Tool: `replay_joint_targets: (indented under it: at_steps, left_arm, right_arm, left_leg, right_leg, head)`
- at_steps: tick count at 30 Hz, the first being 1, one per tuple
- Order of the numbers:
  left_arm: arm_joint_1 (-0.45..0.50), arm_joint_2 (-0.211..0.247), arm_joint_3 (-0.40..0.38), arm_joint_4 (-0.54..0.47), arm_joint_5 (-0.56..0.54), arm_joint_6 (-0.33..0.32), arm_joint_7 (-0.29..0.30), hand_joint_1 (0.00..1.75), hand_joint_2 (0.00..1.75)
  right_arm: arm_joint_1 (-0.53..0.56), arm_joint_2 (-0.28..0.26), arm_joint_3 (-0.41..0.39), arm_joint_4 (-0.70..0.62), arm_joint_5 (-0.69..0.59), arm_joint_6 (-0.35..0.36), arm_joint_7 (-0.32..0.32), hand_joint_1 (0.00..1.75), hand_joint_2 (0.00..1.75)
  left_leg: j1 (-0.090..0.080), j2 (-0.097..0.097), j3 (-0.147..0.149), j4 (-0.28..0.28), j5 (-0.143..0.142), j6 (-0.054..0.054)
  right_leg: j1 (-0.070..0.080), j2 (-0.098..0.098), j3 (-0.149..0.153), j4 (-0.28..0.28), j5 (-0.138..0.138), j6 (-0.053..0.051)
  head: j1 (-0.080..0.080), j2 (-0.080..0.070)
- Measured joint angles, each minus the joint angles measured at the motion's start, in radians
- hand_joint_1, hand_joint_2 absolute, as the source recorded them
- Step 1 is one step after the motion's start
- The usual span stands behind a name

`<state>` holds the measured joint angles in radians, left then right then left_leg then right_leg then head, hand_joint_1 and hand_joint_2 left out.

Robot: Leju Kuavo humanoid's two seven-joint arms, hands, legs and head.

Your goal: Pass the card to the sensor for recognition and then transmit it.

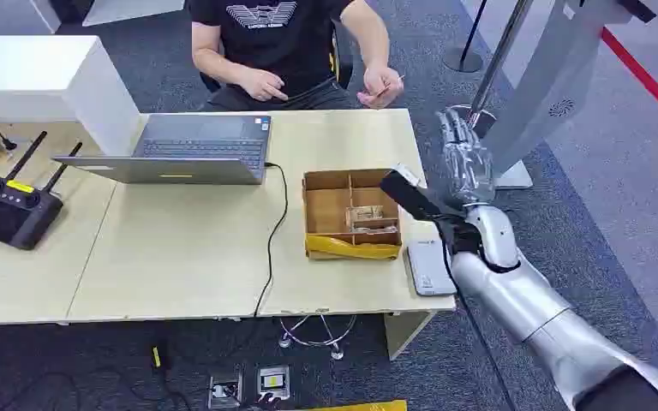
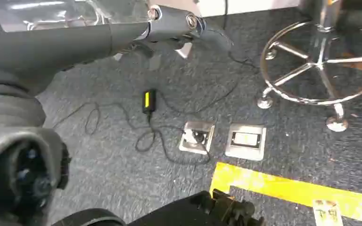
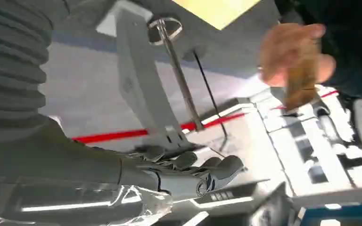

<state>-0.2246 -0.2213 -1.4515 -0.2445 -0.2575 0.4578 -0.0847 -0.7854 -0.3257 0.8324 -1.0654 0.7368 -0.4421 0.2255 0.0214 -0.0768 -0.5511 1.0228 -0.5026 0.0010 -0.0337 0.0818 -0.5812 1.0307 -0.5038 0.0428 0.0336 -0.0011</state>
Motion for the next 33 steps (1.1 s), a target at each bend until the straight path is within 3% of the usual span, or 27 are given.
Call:
replay_joint_targets:
  at_steps: [6,18,19,20,33]
  left_arm:
    - [-0.004,0.000,-0.017,0.000,-0.065,0.000,-0.027,0.00,0.00]
    - [-0.006,0.000,-0.024,0.000,-0.078,0.000,-0.030,0.00,0.00]
    - [-0.006,0.000,-0.024,0.000,-0.077,0.000,-0.030,0.00,0.00]
    - [-0.006,0.000,-0.024,0.000,-0.077,0.000,-0.030,0.00,0.00]
    - [-0.005,0.000,-0.024,0.000,-0.079,0.000,-0.030,0.00,0.00]
  right_arm:
    - [-0.016,0.068,0.028,0.032,0.185,-0.009,0.059,0.00,1.75]
    - [-0.018,0.133,0.037,0.102,0.262,-0.015,0.075,0.00,1.75]
    - [-0.018,0.137,0.037,0.108,0.262,-0.015,0.074,0.07,1.75]
    - [-0.018,0.140,0.037,0.114,0.262,-0.015,0.073,1.75,1.75]
    - [-0.018,0.160,0.032,0.169,0.290,-0.046,0.070,1.75,1.75]
  left_leg:
    - [0.000,0.001,0.000,0.000,0.000,0.000]
    - [0.000,0.001,0.000,0.000,0.000,0.000]
    - [0.000,0.001,0.000,0.000,0.000,0.000]
    - [0.000,0.001,0.000,0.000,0.000,0.000]
    - [0.000,0.001,0.000,0.000,0.000,0.000]
  right_leg:
    - [0.000,0.000,0.000,0.000,0.000,0.000]
    - [0.000,0.000,-0.001,-0.001,0.000,0.000]
    - [0.000,0.000,-0.001,-0.001,0.000,0.000]
    - [0.000,0.000,-0.001,-0.001,0.000,0.000]
    - [0.000,0.000,-0.001,-0.001,0.000,0.000]
  head:
    - [0.000,0.000]
    - [0.000,0.000]
    - [0.000,0.000]
    - [0.000,0.000]
    - [0.000,0.000]
